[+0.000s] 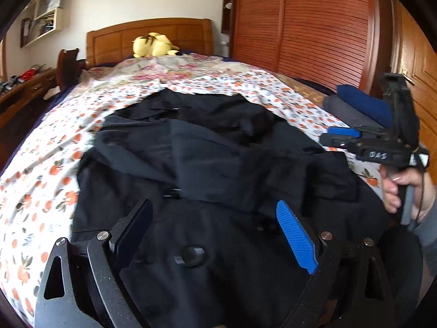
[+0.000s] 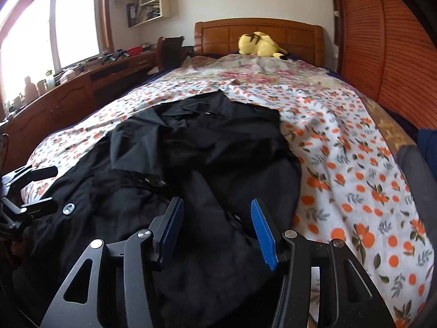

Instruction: Fold large clothes

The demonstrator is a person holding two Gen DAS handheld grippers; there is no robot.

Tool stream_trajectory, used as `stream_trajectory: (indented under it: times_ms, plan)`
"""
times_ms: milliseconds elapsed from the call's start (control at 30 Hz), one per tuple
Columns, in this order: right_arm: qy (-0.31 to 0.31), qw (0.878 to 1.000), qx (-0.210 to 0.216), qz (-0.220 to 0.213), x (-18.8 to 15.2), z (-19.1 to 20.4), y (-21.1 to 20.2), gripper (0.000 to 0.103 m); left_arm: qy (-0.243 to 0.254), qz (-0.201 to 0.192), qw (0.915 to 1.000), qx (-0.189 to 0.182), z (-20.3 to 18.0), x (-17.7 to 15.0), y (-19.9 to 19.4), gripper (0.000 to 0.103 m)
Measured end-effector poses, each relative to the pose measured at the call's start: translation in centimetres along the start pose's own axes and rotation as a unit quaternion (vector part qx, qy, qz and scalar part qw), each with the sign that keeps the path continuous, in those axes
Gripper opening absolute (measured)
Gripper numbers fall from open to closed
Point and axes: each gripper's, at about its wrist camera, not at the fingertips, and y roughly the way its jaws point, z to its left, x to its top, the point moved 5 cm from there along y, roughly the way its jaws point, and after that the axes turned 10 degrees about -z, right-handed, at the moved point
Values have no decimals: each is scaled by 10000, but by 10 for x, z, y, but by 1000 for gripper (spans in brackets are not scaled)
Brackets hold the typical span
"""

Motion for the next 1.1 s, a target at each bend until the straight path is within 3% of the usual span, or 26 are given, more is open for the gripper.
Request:
stream_trajectory:
  times_ms: [267,467,533,800,900,967,1100]
  plan:
    - [128,9997,-11,-189,-19,-10,0,53,378,252,9989,-153,-52,0,22,67]
    - [196,9994,37,-280,-26,-18,-9,53,599,374,9970,-331,-90,-1,41,64]
    - [195,9994,3,-287,-32,-22,-14,53,667,491,9961,-296,-96,-5,50,50]
    - [142,9995,-76,-280,-35,-22,-22,53,892,742,9932,88,-95,-19,68,46]
    - [114,9995,-61,-296,-34,-20,-22,53,1001,799,9916,188,-92,-19,70,28]
    - [91,9995,-34,-302,-32,-18,-21,53,969,808,9919,130,-89,-17,70,9]
    - [46,9995,17,-308,-31,-14,-16,53,507,507,9974,-37,-77,3,47,3]
